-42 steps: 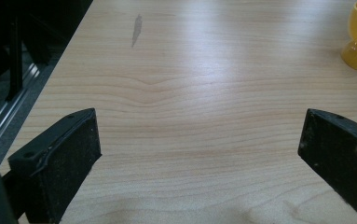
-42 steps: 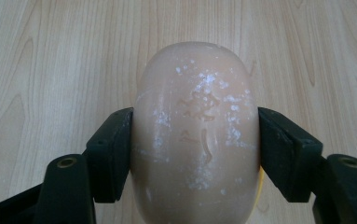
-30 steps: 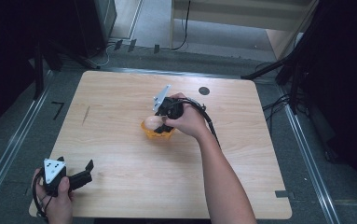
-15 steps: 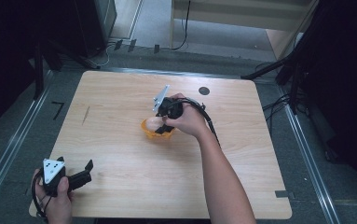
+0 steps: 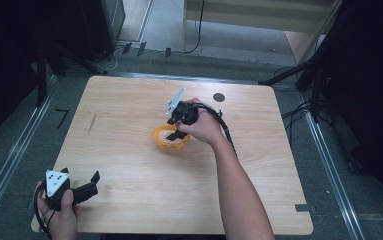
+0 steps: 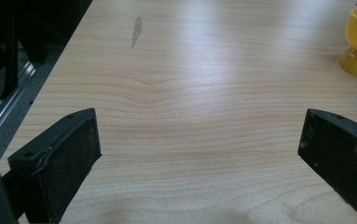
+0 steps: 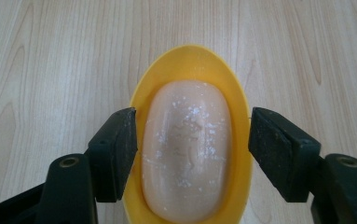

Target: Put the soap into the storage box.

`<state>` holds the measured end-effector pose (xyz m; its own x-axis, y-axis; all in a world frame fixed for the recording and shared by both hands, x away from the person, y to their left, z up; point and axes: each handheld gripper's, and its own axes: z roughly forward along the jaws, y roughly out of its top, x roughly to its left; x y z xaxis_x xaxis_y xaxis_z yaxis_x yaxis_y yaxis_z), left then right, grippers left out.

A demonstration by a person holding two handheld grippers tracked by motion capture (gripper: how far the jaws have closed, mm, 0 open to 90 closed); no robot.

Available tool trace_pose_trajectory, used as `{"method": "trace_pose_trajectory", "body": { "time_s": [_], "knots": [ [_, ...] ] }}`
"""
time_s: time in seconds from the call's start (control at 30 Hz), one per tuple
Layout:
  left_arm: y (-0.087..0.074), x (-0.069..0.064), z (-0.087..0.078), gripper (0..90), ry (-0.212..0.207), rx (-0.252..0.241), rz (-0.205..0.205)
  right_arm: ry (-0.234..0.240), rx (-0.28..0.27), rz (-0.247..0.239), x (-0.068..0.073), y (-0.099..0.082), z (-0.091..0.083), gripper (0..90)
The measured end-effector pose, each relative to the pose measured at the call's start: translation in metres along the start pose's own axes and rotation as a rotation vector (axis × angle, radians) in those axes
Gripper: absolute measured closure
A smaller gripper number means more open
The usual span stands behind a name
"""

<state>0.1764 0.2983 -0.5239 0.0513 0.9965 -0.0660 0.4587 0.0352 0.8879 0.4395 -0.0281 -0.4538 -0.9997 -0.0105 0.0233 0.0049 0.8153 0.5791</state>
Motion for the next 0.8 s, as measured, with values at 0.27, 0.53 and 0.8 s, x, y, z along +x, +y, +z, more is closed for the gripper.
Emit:
{"method": "trace_pose_trajectory", "body": {
  "time_s": [0.27,0.53,0.8],
  "knots": [
    [0.0,0.0,0.0,0.0,0.001,0.001,0.001,-0.014,0.003,0.03,0.002,-0.007,-0.005,34.2],
    [0.0,-0.001,0.0,0.0,0.005,0.005,0.01,-0.041,-0.023,0.058,0.01,-0.022,-0.016,31.2],
    [0.0,-0.001,0.001,0.0,0.007,0.008,0.019,-0.058,-0.055,0.113,0.018,-0.045,-0.032,28.6]
  ]
}}
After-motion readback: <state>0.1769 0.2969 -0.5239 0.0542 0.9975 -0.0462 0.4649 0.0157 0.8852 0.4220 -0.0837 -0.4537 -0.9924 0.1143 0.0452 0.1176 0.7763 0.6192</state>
